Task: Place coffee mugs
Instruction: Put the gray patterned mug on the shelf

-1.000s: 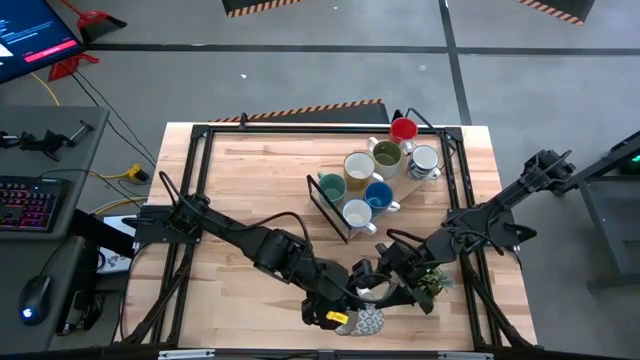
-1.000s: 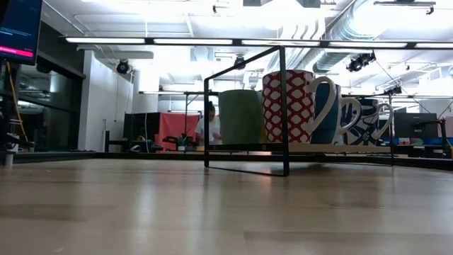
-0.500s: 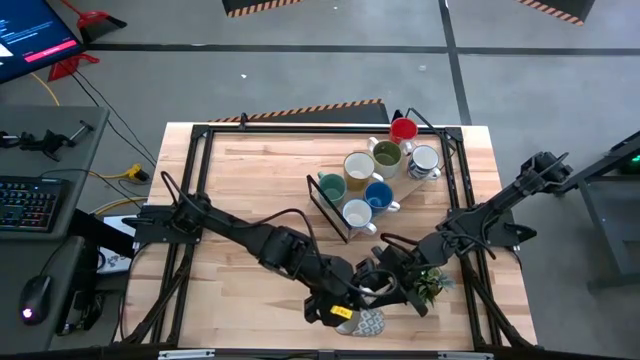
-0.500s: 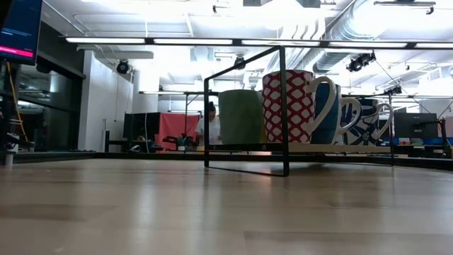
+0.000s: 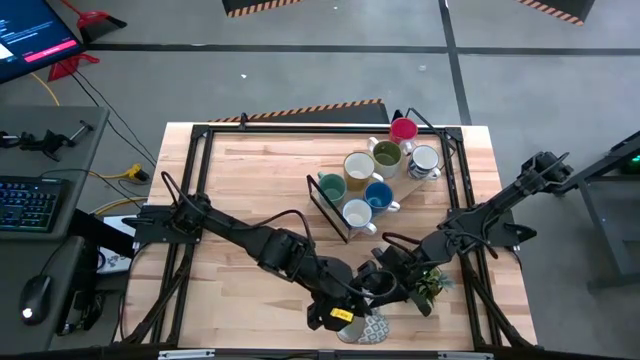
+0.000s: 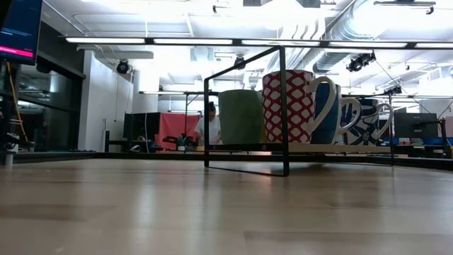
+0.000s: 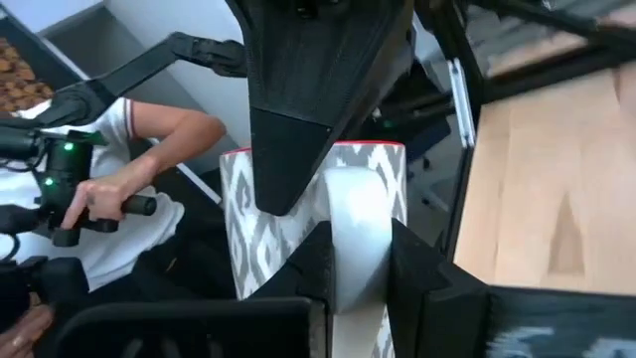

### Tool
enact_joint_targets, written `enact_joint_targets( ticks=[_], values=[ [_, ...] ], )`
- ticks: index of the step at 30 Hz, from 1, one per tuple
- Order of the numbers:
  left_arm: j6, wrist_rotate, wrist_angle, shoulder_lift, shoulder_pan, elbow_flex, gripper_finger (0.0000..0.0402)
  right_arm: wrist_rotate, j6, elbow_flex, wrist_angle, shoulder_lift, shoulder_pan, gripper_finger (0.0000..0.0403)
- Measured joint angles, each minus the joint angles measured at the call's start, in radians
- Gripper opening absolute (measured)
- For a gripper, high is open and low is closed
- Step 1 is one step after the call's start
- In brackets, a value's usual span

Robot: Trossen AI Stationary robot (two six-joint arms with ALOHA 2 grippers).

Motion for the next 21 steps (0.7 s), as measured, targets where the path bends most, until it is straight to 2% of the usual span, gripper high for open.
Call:
enact_joint_targets(
  ticks=[6,13,21],
  values=[
    [-0.006,-0.025,0.017,-0.013,-0.004,0.013,0.0078,-0.006,-0.042,0.002,0.031,-0.002,-0.008,0.0026],
    [-0.077,-0.11,-0.02,-0.046,-0.011,0.031,0.0134,0.01,-0.083,0.003,0.067,-0.013,-0.023,0.0026],
    [-0.165,-0.196,-0.14,-0.111,-0.021,0.034,0.0172,0.026,-0.131,0.003,0.086,-0.01,-0.024,0.0026]
  ],
)
